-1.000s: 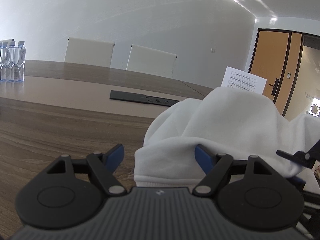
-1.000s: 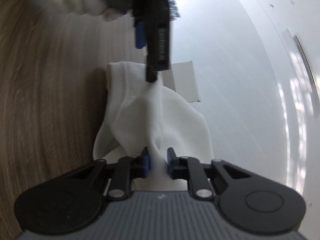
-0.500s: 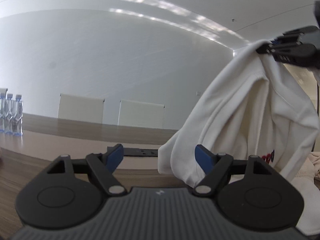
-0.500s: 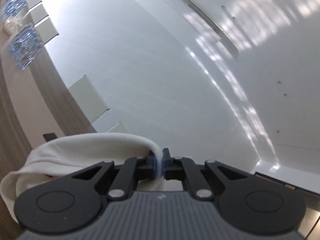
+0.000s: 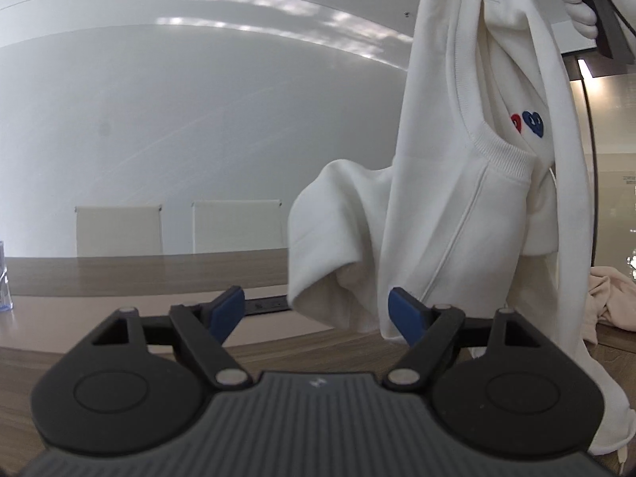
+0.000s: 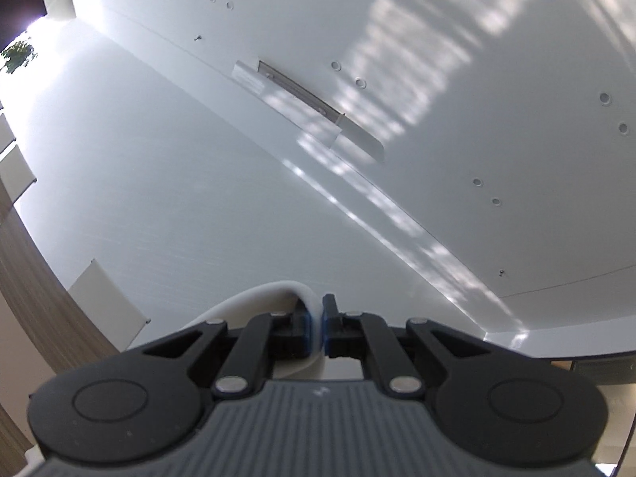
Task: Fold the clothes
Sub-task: 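Lift the white sweatshirt high by its fabric with the right tool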
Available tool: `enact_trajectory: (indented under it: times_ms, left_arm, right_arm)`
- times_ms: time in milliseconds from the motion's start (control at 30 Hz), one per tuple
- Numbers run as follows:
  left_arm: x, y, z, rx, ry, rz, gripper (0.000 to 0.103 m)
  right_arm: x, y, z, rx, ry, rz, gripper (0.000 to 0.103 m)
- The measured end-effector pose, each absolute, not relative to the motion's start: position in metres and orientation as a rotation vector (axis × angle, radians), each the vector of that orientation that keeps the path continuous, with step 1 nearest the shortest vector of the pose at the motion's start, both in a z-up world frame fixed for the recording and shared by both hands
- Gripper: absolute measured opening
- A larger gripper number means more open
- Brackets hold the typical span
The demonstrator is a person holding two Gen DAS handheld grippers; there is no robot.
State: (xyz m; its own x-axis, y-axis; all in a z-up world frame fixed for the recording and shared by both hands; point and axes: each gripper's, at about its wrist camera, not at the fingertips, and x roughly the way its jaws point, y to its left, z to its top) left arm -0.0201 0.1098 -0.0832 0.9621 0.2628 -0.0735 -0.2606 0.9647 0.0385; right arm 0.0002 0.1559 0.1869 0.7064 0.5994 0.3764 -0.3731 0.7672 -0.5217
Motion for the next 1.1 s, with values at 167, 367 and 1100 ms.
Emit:
enact_trajectory:
  times_ms: [167,367,1100]
  left_arm:
    - [-0.016,0.072,-0.058,0.080,0.060,0.152,0.078]
    - [0.013,0.041,-0.033,-0.035,0.142,0.168,0.076]
    - [0.039,-0.005,0.020,-0.119,0.215,0.269,0.073]
  right_arm:
    - [-0.019,0.082,0.240,-0.373,-0.589,0.541,0.005]
    - [-0.019,0.047,0.284,-0.355,-0.578,0.528,0.005]
    - [0.057,0.112,0.336,-0.367,-0.602,0.534,0.005]
